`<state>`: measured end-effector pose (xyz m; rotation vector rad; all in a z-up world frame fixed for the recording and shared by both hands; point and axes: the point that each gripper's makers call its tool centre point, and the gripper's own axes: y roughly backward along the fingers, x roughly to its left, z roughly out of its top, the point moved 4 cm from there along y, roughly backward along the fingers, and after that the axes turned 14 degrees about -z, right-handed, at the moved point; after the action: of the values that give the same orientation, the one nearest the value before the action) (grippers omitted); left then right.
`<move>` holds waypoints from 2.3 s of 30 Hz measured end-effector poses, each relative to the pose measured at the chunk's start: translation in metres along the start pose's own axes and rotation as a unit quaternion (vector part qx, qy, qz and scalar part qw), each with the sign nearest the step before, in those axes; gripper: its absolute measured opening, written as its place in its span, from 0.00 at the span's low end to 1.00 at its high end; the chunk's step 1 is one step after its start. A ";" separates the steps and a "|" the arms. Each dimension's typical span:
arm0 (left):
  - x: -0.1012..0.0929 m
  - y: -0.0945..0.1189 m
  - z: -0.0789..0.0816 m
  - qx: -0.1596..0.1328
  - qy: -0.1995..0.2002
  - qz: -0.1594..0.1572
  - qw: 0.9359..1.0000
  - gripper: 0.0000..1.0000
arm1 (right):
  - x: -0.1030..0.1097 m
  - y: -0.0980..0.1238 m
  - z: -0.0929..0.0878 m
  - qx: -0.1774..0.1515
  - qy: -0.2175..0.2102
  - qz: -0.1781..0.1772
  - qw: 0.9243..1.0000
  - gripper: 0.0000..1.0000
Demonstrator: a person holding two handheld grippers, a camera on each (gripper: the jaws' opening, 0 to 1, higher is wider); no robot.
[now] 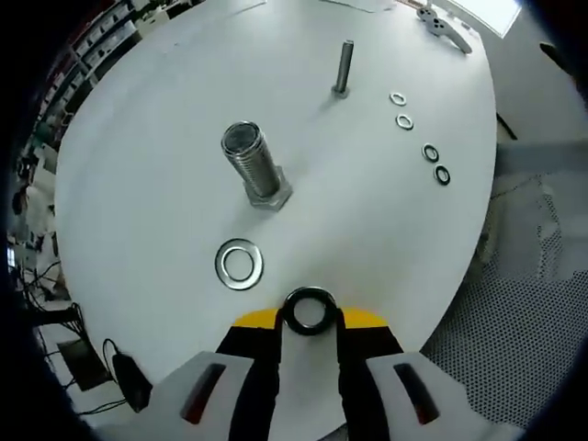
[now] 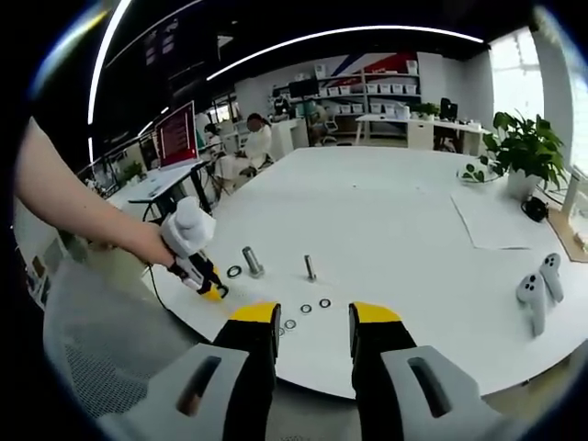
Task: Place the washer onto the threaded stud by aligning its center hole with the stud, sliding it down to the base, and recovering from edge contact or off-axis alignment until the washer reaches the visible bottom stop.
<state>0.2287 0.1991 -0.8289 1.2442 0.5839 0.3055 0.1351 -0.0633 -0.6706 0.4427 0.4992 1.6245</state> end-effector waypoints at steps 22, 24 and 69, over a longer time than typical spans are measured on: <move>0.001 0.007 0.000 -0.017 -0.035 -0.007 0.999 0.18 | -0.001 -0.001 -0.001 0.005 0.001 -0.004 1.000 0.32; 0.002 0.011 0.002 -0.018 -0.043 -0.004 0.999 0.18 | -0.002 -0.001 -0.001 0.005 0.002 -0.004 1.000 0.32; 0.013 0.054 0.092 -0.021 -0.134 -0.012 0.991 0.19 | 0.008 -0.002 -0.006 0.026 -0.011 0.025 0.999 0.33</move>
<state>0.2971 0.1492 -0.7623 1.2132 0.3580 0.1260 0.1328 -0.0556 -0.6770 0.5147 0.5191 1.6550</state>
